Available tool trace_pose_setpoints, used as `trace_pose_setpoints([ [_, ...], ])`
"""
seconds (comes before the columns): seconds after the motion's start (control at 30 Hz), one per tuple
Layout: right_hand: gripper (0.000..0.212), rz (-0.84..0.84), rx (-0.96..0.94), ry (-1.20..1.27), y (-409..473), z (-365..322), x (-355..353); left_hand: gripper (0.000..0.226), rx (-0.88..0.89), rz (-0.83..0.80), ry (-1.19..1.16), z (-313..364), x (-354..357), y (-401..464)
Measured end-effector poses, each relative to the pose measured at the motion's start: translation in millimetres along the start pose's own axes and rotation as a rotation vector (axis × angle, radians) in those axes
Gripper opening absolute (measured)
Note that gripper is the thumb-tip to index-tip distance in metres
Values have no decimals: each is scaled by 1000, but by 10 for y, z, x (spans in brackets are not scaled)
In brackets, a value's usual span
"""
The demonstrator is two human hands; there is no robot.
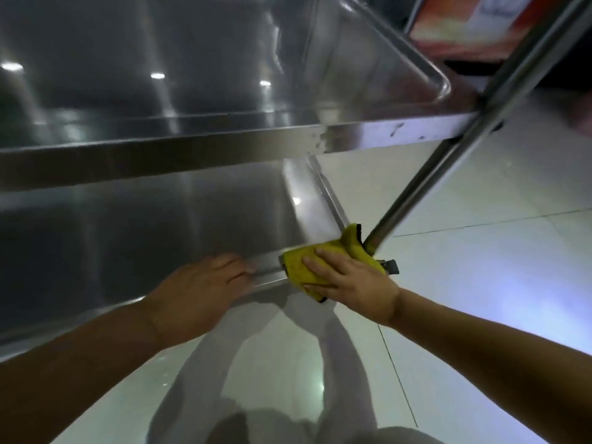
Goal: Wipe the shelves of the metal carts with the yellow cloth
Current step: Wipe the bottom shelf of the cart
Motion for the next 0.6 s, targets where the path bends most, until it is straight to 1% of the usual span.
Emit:
trace_pose_setpoints([
  [0.03, 46, 11, 19, 3, -30, -20, -17, 38, 29, 17, -9, 34, 11, 97],
  [0.07, 37, -8, 59, 18, -46, -24, -32, 33, 32, 11, -27, 54, -1, 182],
  [0.1, 30, -18, 113, 22, -46, -22, -103, 37, 26, 0, -58, 78, -25, 264],
  [0.13, 30, -42, 197, 23, -40, 21, -178, 40, 13, -27, -103, 109, -48, 338],
  [0.17, 36, -59, 310, 45, -51, 89, -272, 41, 6, -45, -134, 156, -75, 398],
  [0.2, 38, -80, 420, 115, -82, 146, -401, 41, 3, -64, -155, 232, -110, 438],
  [0.23, 35, -85, 491, 189, -121, 176, -527, 39, -1, -60, -168, 327, -160, 440],
  [0.3, 37, -78, 577, 309, -220, 227, -857, 34, -4, -49, -176, 542, -373, 432],
  [0.37, 37, -88, 613, 400, -329, 294, -1265, 35, 35, -82, -157, 774, -617, 447],
  [0.4, 40, -109, 632, 429, -385, 346, -1489, 33, 60, -104, -147, 878, -759, 470],
  [0.43, 48, -126, 663, 427, -441, 410, -1735, 32, 87, -97, -117, 972, -913, 515],
  [0.47, 53, -143, 700, 407, -508, 481, -1950, 32, 96, -158, -114, 1049, -1055, 565],
  [0.53, 52, -157, 788, 444, -643, 626, -2398, 34, 85, -300, -126, 1231, -1364, 719],
  [0.57, 46, -127, 825, 481, -717, 694, -2628, 40, 82, -433, -164, 1322, -1507, 795],
  [0.6, 39, -100, 860, 515, -805, 782, -2872, 54, 25, -560, -235, 1412, -1714, 907],
])
Point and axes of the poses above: each hand's wrist, its own y-axis towards the middle knuckle, its own x-axis out of the palm, z = x × y, the point moved 7 cm from there along y, towards the middle knuckle, and after that the axes turned 2 degrees about x, right-handed, at the moved point
